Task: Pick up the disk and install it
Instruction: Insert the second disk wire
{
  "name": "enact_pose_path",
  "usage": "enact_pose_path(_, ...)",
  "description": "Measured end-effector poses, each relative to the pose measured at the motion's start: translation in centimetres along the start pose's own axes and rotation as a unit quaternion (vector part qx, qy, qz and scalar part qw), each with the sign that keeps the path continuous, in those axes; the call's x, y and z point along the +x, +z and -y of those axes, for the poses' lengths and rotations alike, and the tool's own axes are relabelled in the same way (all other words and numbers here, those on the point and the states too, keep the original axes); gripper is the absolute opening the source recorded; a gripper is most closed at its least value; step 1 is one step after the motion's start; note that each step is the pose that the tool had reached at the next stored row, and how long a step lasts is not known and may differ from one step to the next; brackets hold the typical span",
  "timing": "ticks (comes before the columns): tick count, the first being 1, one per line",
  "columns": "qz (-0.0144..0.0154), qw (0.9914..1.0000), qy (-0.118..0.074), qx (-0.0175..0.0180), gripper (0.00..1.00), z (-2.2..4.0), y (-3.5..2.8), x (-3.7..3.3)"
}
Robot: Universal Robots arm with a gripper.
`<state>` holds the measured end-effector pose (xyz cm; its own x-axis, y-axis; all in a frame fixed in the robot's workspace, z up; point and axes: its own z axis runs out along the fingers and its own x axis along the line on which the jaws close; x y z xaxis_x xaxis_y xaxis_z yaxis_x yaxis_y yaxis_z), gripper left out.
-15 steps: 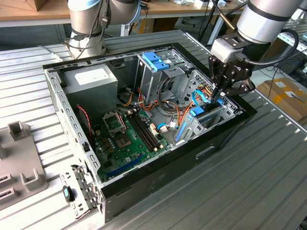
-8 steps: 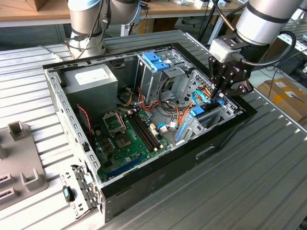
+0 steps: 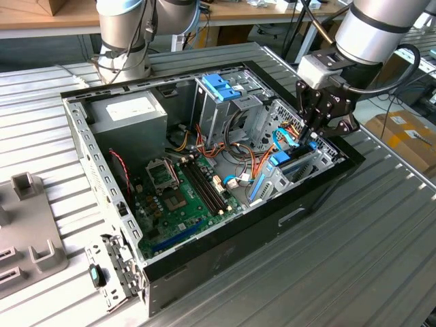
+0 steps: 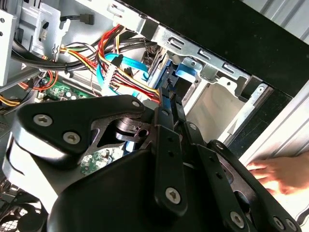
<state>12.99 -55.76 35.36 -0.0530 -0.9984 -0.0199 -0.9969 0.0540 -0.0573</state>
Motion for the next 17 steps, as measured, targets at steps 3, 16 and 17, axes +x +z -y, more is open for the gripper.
enact_pose_path(3,-0.0002,1.0,0.0,0.0,0.16,0.07,0.22,0.0)
enact_pose_path(16,-0.0002,1.0,0.0,0.0,0.16,-0.08,0.6,0.01)
enact_pose_path(17,-0.0002,1.0,0.0,0.0,0.16,-0.08,0.67,0.01)
